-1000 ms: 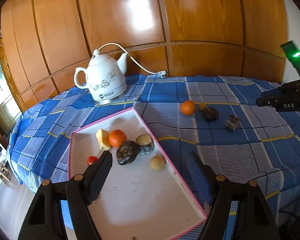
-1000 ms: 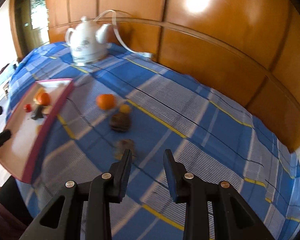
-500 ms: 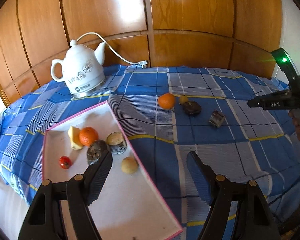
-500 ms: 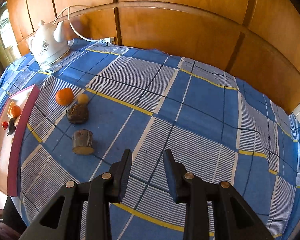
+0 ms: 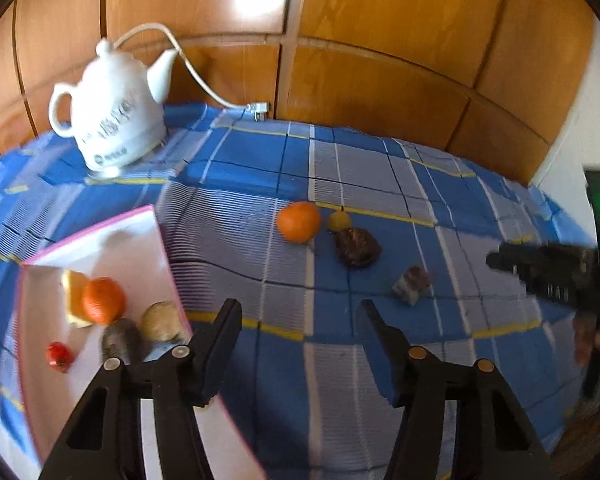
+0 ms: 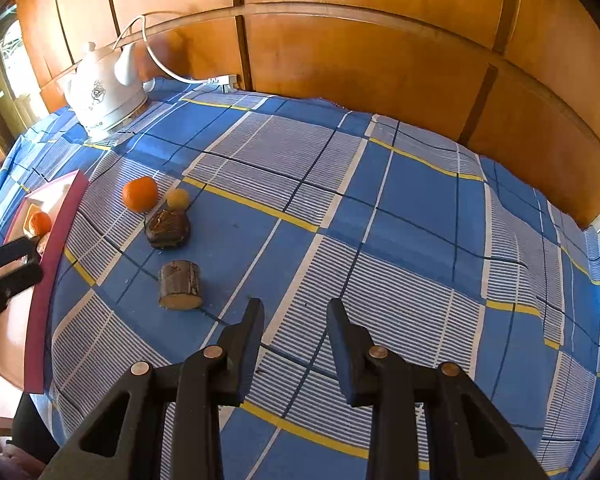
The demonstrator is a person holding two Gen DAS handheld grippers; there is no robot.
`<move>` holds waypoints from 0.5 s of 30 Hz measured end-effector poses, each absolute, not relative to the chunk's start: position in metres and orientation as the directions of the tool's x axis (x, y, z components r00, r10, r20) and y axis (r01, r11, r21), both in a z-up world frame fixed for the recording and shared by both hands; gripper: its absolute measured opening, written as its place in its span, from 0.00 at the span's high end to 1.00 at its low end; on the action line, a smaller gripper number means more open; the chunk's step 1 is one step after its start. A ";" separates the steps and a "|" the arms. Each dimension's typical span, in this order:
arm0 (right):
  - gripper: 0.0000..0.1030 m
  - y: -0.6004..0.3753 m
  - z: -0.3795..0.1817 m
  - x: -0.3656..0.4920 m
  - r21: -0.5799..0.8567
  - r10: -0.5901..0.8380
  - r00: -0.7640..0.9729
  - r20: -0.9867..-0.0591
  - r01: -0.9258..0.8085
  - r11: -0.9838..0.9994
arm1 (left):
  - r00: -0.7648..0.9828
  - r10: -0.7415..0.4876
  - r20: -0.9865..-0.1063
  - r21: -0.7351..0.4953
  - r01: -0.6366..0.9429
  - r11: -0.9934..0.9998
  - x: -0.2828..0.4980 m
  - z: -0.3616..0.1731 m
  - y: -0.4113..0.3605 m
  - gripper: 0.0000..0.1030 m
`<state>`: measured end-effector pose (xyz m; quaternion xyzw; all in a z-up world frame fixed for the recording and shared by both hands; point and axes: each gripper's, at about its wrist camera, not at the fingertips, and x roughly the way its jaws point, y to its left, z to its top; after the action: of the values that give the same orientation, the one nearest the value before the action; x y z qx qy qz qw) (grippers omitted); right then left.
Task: Organize fruits
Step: 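Withdraw the right gripper from the tray while the left gripper reaches toward the orange, then close the left gripper on the orange and lift it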
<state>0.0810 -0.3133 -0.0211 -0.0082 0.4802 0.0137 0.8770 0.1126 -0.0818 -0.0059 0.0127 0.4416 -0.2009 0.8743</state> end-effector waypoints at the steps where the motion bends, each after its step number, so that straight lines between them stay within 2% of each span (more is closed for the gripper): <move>1: 0.68 -0.314 -0.021 0.081 -0.001 0.016 0.540 -0.842 -0.030 1.000 | 0.520 -0.347 -0.781 -0.171 0.356 0.919 0.119 -0.007 -0.084 0.44; 3: 0.68 -0.315 -0.021 0.081 0.001 0.016 0.538 -0.843 -0.028 1.000 | 0.501 -0.357 -0.788 -0.198 0.343 0.918 0.132 -0.011 -0.088 0.46; 8: 0.68 -0.314 -0.019 0.082 0.006 0.021 0.541 -0.841 -0.030 1.000 | 0.435 -0.417 -0.798 -0.310 0.297 0.903 0.167 -0.026 -0.096 0.44; 15: 0.68 -0.311 -0.019 0.084 -0.006 0.018 0.542 -0.840 -0.042 0.999 | 0.426 -0.403 -0.810 -0.319 0.256 0.912 0.204 -0.039 -0.113 0.42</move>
<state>0.0840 -0.3105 -0.0191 -0.0125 0.4782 0.0169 0.8780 0.2039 -0.1128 -0.0391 -0.0737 0.4985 -0.1959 0.8412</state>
